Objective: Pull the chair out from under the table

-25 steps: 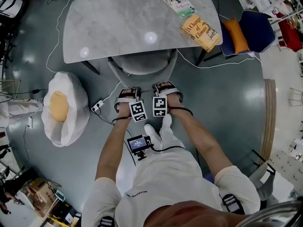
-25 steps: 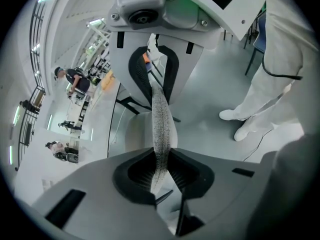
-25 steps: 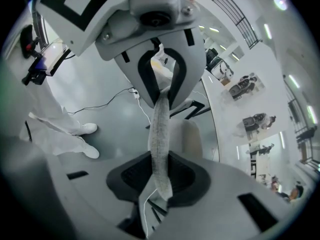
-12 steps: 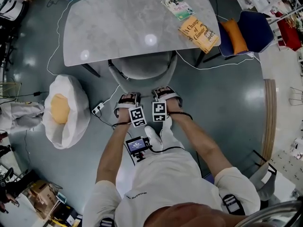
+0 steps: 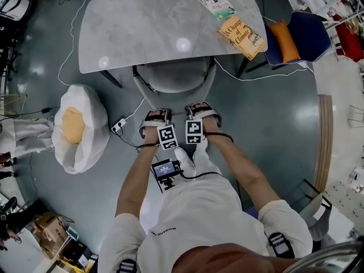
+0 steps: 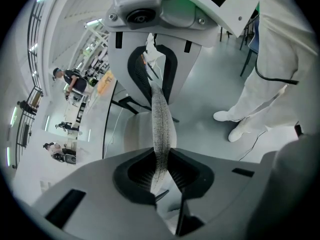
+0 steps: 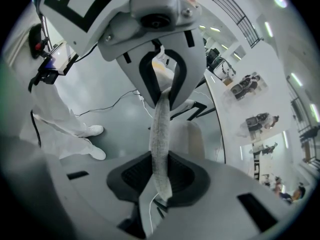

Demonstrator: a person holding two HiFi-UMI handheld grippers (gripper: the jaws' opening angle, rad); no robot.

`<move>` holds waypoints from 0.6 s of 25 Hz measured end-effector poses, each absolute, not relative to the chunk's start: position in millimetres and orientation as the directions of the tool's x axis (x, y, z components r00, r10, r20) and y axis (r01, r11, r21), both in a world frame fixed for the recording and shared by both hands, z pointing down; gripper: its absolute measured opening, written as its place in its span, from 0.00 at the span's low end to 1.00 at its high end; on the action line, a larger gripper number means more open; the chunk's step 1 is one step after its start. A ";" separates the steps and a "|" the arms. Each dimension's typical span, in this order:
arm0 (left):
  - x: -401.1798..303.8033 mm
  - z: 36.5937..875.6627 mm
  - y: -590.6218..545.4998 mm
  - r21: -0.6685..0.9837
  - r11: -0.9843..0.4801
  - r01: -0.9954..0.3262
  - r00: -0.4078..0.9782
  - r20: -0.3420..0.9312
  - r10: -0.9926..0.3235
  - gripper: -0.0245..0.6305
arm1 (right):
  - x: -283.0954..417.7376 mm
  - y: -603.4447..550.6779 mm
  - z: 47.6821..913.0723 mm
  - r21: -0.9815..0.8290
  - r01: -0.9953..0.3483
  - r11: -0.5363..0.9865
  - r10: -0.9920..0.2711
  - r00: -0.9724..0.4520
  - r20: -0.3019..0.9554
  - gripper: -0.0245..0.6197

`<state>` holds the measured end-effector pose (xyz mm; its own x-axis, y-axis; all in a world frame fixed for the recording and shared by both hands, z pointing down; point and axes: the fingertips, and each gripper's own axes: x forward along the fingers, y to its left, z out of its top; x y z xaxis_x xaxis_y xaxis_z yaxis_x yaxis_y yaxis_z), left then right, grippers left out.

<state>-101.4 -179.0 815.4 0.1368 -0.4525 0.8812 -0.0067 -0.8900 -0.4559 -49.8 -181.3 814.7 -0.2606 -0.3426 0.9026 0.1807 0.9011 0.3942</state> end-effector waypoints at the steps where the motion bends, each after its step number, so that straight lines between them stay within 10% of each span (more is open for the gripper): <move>1: -101.5 815.4 -176.4 -0.455 -0.890 -0.008 0.137 0.881 -0.452 0.14 | -49.8 -178.9 814.3 0.394 0.181 0.901 -0.343 -0.260 0.903 0.17; 15: -97.0 815.7 -143.0 -0.451 -0.892 -0.013 0.139 0.883 -0.448 0.14 | -46.2 -144.1 814.7 0.389 0.163 0.907 -0.341 -0.261 0.903 0.17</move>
<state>-97.0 -143.0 815.7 0.1392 -0.4483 0.8830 -0.0129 -0.8924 -0.4511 -46.2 -144.1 814.7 -0.2612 -0.3406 0.9032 0.1627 0.9067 0.3890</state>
